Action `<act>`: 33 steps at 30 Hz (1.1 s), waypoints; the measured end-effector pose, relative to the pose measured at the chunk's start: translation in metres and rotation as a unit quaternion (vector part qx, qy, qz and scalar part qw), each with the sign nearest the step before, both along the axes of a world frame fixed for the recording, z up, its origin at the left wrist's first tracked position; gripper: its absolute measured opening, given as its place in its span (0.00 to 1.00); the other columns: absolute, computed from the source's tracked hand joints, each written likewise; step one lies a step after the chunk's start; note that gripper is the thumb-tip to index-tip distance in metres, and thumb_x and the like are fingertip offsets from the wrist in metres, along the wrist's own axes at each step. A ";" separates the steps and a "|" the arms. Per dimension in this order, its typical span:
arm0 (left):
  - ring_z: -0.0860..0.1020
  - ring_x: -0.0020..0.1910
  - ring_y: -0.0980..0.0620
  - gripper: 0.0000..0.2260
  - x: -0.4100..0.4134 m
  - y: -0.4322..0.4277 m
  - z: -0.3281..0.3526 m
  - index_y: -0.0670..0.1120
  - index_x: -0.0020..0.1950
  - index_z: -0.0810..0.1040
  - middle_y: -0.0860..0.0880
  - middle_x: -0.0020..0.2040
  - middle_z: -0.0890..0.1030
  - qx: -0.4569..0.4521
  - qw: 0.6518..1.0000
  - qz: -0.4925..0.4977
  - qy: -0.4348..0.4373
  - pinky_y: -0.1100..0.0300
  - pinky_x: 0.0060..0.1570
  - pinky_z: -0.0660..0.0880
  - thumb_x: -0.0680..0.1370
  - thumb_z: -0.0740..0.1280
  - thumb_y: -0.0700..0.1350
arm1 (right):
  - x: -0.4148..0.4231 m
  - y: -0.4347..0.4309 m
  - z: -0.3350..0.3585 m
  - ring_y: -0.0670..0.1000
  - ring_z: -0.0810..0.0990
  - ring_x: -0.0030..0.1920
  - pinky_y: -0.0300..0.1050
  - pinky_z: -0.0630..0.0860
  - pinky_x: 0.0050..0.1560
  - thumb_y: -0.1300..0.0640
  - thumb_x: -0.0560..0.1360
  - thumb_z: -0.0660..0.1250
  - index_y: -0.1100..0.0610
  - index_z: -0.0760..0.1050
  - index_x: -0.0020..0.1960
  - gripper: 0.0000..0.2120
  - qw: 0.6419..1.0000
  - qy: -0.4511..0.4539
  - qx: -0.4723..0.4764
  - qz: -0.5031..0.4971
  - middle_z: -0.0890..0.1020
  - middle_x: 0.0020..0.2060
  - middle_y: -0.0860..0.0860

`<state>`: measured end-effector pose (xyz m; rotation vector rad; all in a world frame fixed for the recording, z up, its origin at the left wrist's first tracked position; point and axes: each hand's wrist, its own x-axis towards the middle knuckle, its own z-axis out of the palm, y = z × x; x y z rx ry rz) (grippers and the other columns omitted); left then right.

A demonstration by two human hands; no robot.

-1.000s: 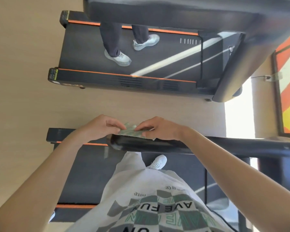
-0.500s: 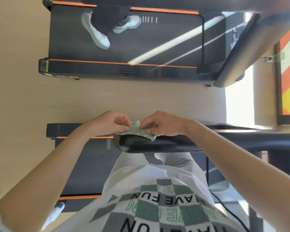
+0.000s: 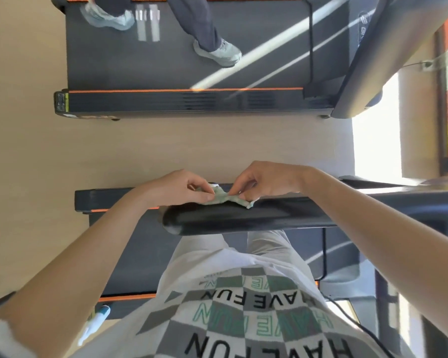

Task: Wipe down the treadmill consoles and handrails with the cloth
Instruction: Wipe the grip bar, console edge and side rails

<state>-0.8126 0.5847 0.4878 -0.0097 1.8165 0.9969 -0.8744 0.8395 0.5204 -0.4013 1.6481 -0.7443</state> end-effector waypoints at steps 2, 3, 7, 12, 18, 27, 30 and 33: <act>0.80 0.47 0.64 0.06 -0.007 0.021 0.002 0.63 0.51 0.85 0.67 0.45 0.83 0.004 1.000 -0.011 0.008 0.59 0.54 0.75 0.76 0.72 0.61 | 0.000 0.023 0.001 0.49 0.84 0.50 0.43 0.77 0.58 0.60 0.77 0.70 0.51 0.85 0.56 0.10 1.000 0.004 0.005 -0.011 0.87 0.47 0.47; 0.80 0.48 0.65 0.06 -0.010 0.032 0.003 0.64 0.50 0.85 0.67 0.45 0.82 0.007 1.000 -0.019 0.012 0.60 0.55 0.75 0.75 0.72 0.62 | 0.000 0.035 0.001 0.49 0.83 0.52 0.44 0.78 0.59 0.58 0.77 0.70 0.50 0.85 0.56 0.10 1.000 0.008 0.012 -0.013 0.87 0.47 0.47; 0.79 0.54 0.63 0.07 -0.020 0.081 0.005 0.62 0.51 0.85 0.64 0.51 0.82 0.016 1.000 -0.015 0.014 0.60 0.56 0.74 0.75 0.72 0.61 | -0.001 0.081 0.005 0.45 0.83 0.50 0.43 0.78 0.56 0.52 0.77 0.71 0.46 0.85 0.53 0.07 0.997 0.043 0.051 -0.024 0.86 0.46 0.42; 0.78 0.55 0.62 0.09 -0.032 0.146 0.006 0.59 0.56 0.85 0.63 0.53 0.81 0.030 0.999 -0.038 0.019 0.60 0.54 0.72 0.77 0.72 0.57 | -0.006 0.133 0.015 0.42 0.83 0.48 0.46 0.79 0.58 0.49 0.76 0.73 0.48 0.86 0.51 0.06 0.993 0.071 0.088 -0.028 0.86 0.44 0.41; 0.80 0.55 0.54 0.12 -0.051 0.191 -0.002 0.59 0.61 0.84 0.56 0.54 0.84 0.038 0.995 -0.091 -0.009 0.56 0.60 0.73 0.78 0.71 0.57 | -0.015 0.184 0.025 0.47 0.82 0.54 0.46 0.75 0.61 0.53 0.78 0.71 0.48 0.84 0.59 0.11 0.993 0.064 0.095 -0.008 0.86 0.52 0.45; 0.78 0.45 0.61 0.06 -0.066 0.271 -0.015 0.65 0.53 0.83 0.61 0.45 0.83 0.100 0.991 -0.085 -0.021 0.63 0.51 0.72 0.78 0.72 0.57 | -0.024 0.258 0.040 0.49 0.80 0.56 0.24 0.67 0.44 0.53 0.80 0.68 0.50 0.82 0.62 0.12 0.984 0.074 0.160 -0.017 0.85 0.56 0.49; 0.73 0.37 0.60 0.04 -0.073 0.302 -0.018 0.64 0.52 0.83 0.60 0.36 0.77 0.123 0.988 -0.096 -0.009 0.62 0.44 0.69 0.79 0.71 0.55 | -0.022 0.281 0.044 0.47 0.80 0.56 0.38 0.72 0.56 0.52 0.79 0.68 0.46 0.82 0.62 0.12 0.978 0.085 0.186 -0.034 0.84 0.54 0.44; 0.73 0.40 0.57 0.08 -0.080 0.330 -0.024 0.61 0.56 0.84 0.52 0.41 0.77 0.134 0.985 -0.109 -0.004 0.59 0.45 0.69 0.79 0.71 0.57 | -0.024 0.307 0.046 0.48 0.78 0.52 0.43 0.73 0.56 0.50 0.79 0.66 0.43 0.82 0.61 0.12 0.971 0.099 0.216 -0.019 0.82 0.50 0.41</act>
